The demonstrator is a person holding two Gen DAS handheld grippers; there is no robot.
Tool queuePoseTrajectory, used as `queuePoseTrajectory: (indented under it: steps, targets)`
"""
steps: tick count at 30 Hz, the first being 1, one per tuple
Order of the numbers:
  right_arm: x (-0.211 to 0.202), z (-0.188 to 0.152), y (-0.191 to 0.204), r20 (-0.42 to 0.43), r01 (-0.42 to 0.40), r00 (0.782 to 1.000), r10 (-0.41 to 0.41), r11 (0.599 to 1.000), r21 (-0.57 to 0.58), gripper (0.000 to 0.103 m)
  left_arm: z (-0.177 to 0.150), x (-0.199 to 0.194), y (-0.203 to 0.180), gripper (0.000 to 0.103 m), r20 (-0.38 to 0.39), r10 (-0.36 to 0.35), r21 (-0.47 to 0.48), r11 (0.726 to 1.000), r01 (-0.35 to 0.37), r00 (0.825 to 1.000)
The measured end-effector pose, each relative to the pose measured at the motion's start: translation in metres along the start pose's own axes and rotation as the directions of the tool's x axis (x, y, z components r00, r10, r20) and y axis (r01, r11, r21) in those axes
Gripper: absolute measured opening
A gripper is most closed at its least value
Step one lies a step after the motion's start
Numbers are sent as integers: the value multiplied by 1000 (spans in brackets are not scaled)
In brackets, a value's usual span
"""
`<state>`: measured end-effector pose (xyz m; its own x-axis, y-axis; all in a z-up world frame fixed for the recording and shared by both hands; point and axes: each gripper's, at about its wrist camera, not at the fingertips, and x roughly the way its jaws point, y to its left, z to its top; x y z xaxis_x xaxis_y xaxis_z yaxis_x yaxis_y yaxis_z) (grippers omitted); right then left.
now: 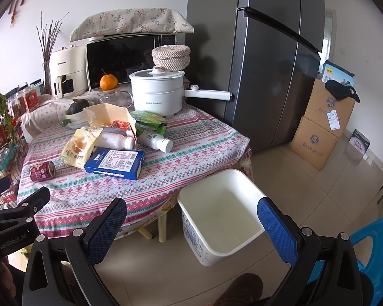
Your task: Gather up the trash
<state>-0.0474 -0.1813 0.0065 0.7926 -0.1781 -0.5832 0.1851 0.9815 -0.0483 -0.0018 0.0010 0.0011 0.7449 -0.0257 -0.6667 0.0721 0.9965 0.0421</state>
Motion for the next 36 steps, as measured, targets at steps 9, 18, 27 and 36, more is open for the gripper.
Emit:
queuePoseTrajectory:
  steps: [9, 18, 27, 36]
  targets:
    - [0, 0, 0, -1, 0, 1000, 0, 1000, 1, 103, -1, 0, 3, 102, 0, 2, 1, 1000, -2, 1000]
    - [-1, 1, 1, -4, -2, 1000, 2, 1000, 4, 103, -3, 1, 9, 102, -3, 8, -2, 1000, -8, 1000]
    - [0, 1, 1, -6, -2, 1000, 2, 1000, 5, 103, -1, 6, 8, 102, -14, 11, -11, 1000, -11, 1000]
    - [9, 10, 1, -55, -28, 998, 26, 999, -35, 103, 11, 22, 21, 102, -79, 4, -34, 999, -7, 997]
